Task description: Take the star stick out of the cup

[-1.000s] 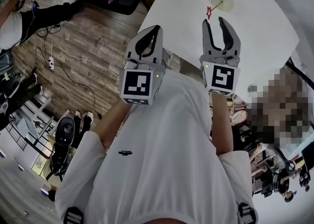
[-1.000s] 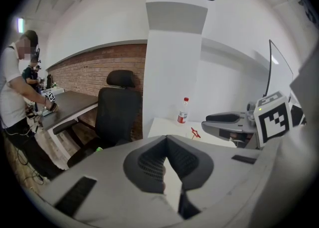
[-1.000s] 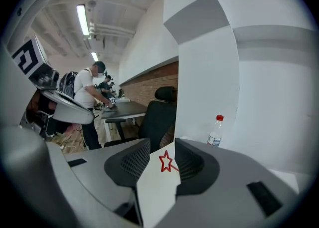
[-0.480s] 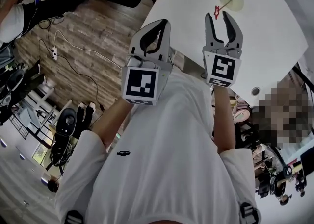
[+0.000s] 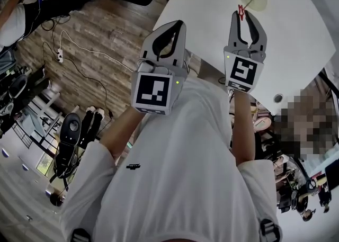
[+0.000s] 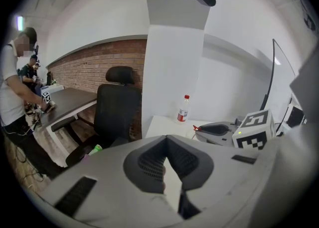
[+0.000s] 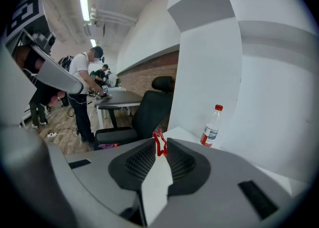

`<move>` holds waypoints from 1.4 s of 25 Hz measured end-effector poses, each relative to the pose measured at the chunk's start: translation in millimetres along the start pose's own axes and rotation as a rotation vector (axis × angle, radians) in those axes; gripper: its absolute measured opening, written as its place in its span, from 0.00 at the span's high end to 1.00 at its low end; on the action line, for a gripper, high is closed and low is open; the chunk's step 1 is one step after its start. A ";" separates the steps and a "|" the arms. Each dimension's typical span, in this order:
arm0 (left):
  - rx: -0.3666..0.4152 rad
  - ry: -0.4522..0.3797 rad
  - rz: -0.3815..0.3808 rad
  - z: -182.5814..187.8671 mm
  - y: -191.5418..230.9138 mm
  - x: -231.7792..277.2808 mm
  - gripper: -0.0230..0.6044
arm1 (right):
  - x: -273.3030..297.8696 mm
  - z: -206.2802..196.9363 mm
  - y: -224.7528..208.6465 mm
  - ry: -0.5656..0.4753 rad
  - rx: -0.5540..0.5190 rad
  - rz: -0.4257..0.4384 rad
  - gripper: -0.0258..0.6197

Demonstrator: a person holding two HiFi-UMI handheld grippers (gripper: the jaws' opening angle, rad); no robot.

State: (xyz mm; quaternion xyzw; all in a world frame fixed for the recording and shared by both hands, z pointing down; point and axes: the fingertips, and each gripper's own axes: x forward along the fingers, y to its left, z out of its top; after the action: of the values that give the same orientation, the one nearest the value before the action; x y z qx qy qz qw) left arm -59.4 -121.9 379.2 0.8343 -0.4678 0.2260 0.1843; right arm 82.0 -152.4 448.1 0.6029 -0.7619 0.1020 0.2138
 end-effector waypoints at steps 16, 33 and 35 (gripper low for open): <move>0.014 -0.012 -0.005 -0.8 3.3 -3.2 0.98 | -20.0 13.5 -34.4 -0.104 0.000 -0.128 0.93; 0.015 -0.047 -0.020 5.8 5.7 -9.8 0.97 | -67.2 36.6 -51.1 -0.143 0.054 -0.138 0.93; 0.020 -0.056 -0.025 9.8 4.7 -10.4 0.97 | -76.3 44.1 -52.9 -0.154 0.052 -0.131 0.93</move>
State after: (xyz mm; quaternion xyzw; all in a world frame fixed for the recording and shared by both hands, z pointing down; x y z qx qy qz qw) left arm -66.2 -122.1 365.8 0.8479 -0.4602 0.2049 0.1654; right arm 137.8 -117.2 369.3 0.6627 -0.7322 0.0612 0.1451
